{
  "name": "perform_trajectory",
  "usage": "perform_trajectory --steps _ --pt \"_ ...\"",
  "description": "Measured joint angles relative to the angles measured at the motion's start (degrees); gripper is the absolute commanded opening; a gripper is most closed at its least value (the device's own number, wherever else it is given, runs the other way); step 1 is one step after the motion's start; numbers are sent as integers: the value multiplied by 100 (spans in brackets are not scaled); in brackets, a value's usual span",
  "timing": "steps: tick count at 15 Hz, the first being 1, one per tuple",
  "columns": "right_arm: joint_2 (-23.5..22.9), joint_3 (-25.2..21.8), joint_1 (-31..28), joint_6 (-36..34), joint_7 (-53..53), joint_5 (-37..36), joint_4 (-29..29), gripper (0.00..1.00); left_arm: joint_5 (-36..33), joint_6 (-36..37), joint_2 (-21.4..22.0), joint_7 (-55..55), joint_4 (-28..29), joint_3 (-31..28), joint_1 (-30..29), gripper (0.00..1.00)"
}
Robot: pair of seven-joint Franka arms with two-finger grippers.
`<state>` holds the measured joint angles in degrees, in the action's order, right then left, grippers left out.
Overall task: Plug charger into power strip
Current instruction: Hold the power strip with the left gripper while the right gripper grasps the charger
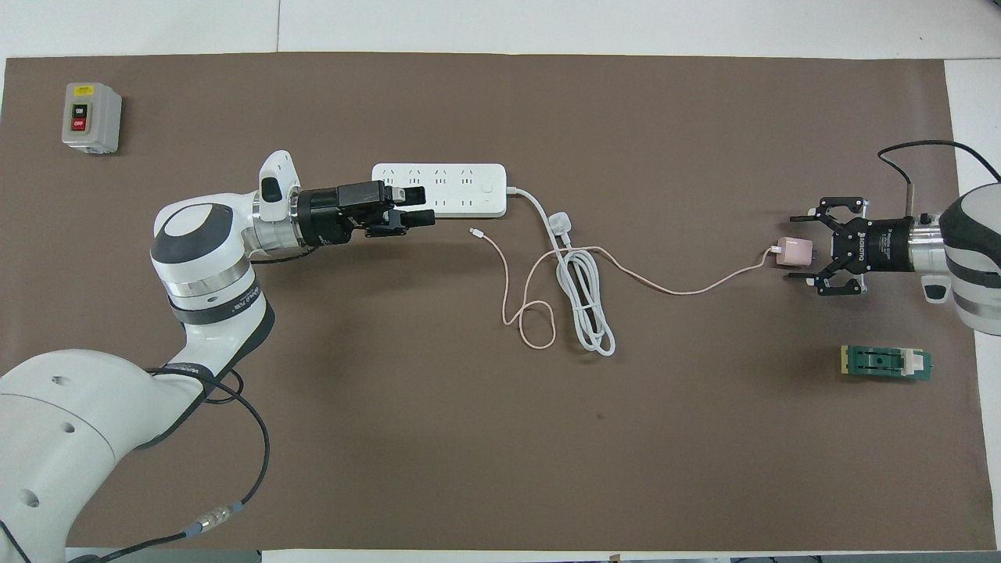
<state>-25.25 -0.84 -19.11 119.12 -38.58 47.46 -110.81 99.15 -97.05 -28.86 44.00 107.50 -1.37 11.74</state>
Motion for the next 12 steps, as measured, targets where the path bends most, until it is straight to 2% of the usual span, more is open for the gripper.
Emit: perform_trajectory --steps 2,4,12 --pt "13 -11 -2 0 0 0 -13 37 -32 -38 20 3 -4 -9 0 100" --pt "32 -20 -3 20 0 14 -32 0 -133 -78 24 4 -11 -32 -3 100" --pt "66 8 40 207 -29 23 -41 0 -175 -101 37 11 -91 -54 -6 100"
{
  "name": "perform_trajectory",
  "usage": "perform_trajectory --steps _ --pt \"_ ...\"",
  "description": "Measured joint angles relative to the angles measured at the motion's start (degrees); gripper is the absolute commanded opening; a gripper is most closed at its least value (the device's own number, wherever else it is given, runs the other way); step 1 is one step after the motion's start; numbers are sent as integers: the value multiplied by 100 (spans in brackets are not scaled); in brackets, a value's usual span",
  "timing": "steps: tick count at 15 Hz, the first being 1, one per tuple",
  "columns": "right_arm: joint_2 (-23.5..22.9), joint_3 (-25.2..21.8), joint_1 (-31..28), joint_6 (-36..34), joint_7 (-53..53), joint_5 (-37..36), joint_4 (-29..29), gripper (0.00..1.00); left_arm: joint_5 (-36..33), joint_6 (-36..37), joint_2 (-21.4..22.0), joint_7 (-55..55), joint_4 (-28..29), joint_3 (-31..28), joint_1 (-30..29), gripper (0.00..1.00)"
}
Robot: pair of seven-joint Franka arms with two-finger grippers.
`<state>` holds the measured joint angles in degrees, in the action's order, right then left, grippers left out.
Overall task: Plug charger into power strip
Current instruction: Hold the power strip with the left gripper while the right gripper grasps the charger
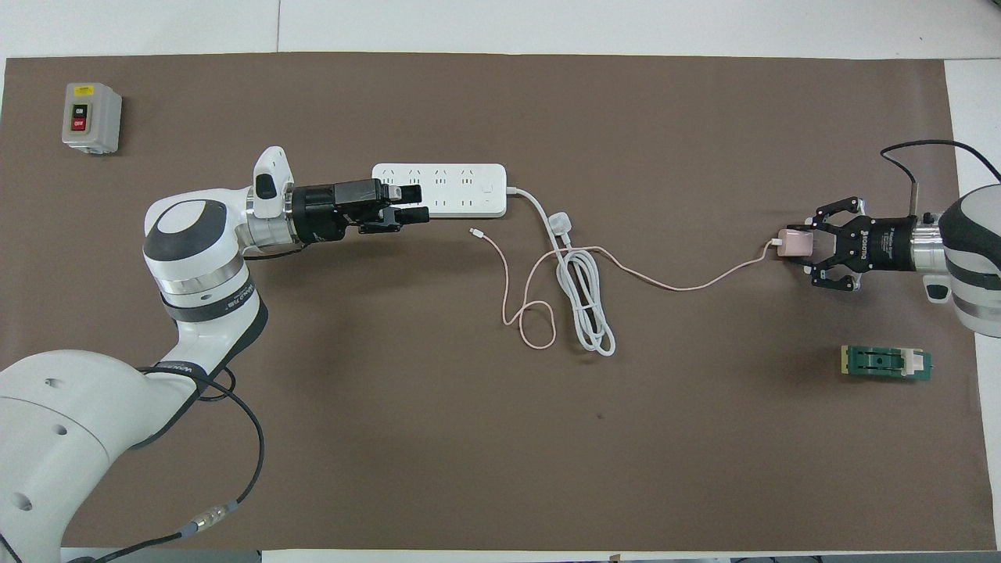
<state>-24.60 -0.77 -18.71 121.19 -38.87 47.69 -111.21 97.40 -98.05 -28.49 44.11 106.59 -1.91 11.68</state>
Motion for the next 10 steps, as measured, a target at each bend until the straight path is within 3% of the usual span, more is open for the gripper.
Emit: perform_trajectory --steps 4,10 --pt "10 16 328 -364 -325 1 419 0 -207 -5 14 -23 -92 -69 -17 100" --pt "326 50 1464 -504 -1366 1 907 0 -428 -5 20 -132 -325 -125 -144 100"
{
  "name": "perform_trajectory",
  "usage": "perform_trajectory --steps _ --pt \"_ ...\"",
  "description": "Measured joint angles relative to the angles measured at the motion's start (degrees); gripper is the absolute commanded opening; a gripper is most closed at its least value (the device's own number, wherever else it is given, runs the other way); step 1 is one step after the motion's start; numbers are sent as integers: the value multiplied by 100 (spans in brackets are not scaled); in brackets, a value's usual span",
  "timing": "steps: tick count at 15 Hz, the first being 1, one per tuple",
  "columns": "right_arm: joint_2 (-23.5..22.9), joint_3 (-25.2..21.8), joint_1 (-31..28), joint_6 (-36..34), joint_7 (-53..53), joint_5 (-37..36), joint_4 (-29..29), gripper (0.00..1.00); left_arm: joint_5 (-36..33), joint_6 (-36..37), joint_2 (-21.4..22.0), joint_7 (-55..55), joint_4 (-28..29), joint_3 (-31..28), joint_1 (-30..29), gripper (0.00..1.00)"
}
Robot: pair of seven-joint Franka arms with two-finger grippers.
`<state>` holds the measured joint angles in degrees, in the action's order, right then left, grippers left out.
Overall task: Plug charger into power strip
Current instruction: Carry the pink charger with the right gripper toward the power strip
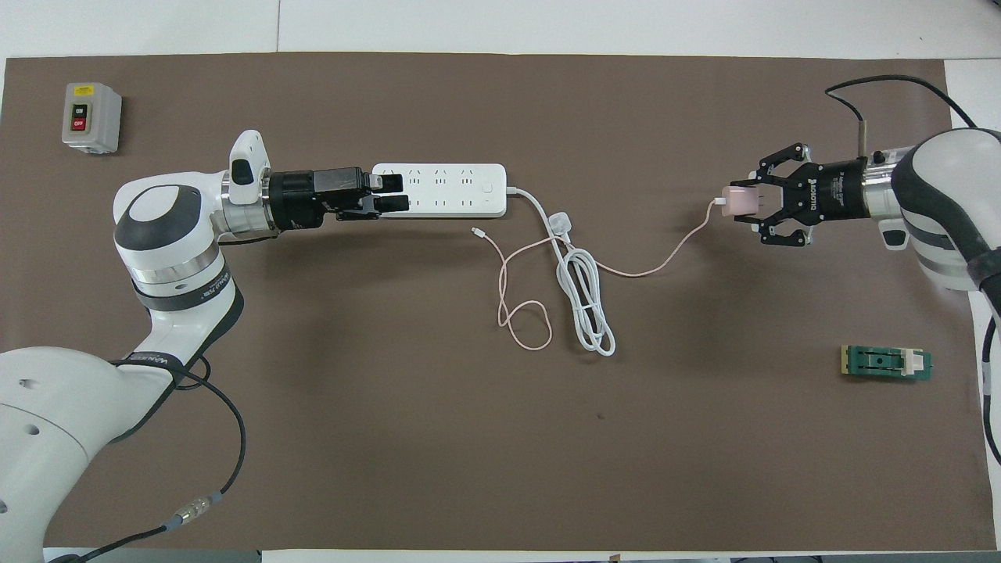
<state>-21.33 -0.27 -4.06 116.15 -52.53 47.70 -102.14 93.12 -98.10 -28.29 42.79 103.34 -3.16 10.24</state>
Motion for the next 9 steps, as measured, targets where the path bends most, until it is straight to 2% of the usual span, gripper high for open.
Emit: perform_trajectory --steps 4,9 --pt "208 19 759 2 -949 0 286 0 -5 28 -44 -7 -14 4 -18 100" --pt "212 28 1608 261 -1939 22 571 0 102 256 -102 -9 -14 23 -21 100"
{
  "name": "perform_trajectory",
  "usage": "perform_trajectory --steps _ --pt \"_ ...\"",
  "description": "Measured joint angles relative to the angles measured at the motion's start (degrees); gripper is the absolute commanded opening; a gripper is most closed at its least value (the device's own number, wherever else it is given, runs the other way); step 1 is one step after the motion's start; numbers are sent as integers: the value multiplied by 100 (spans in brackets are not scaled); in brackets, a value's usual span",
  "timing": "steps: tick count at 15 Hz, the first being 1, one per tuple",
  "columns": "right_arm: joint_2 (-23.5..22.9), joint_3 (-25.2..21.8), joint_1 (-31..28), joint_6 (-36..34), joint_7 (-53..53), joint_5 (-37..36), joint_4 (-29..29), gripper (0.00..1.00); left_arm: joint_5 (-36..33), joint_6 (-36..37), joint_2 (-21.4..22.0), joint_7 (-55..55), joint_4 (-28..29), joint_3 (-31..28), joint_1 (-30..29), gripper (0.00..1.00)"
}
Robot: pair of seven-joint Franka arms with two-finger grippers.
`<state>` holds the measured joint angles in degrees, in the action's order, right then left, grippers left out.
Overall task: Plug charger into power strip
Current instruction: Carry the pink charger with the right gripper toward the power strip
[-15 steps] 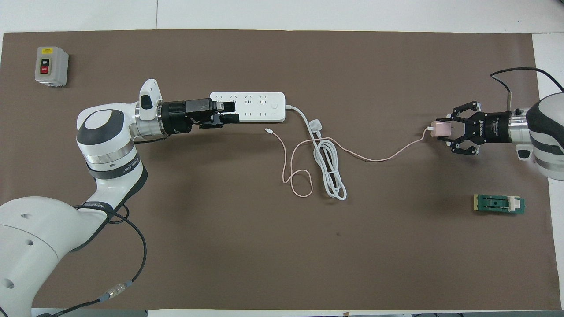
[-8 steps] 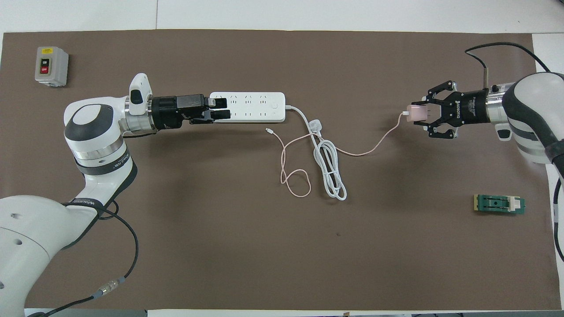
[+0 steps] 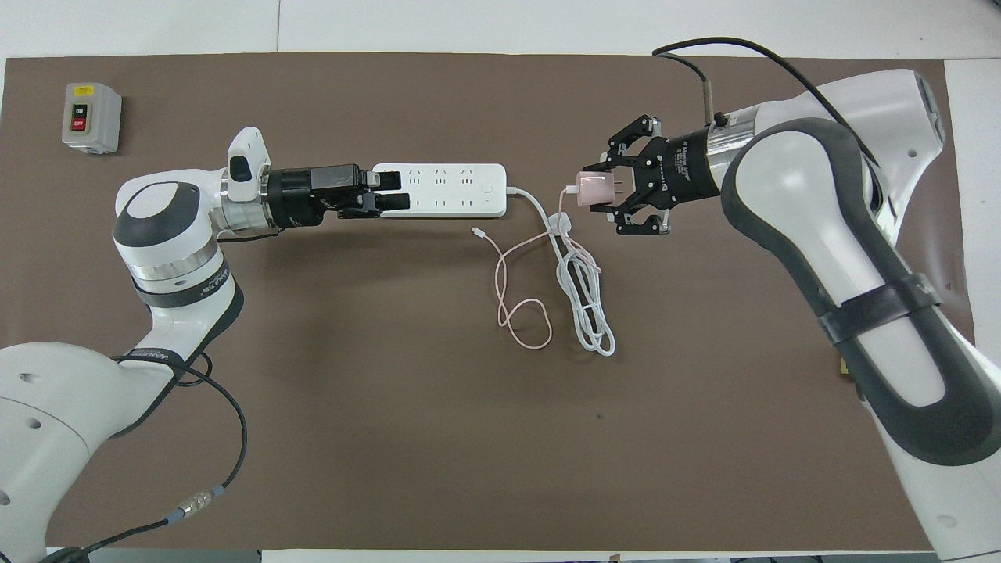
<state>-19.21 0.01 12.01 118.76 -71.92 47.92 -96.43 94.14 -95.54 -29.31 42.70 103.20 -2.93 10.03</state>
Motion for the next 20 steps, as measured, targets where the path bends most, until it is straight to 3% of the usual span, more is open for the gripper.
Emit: perform_trajectory --steps 9,16,20 --pt "-152 13 1425 1253 -788 265 58 0 333 63 -76 0 -105 104 111 100" --pt "-256 8 1517 1296 -788 266 116 0 287 63 -78 14 -104 73 110 100" --pt "-550 -11 1500 1160 -852 266 619 0 268 14 63 200 136 69 118 100"
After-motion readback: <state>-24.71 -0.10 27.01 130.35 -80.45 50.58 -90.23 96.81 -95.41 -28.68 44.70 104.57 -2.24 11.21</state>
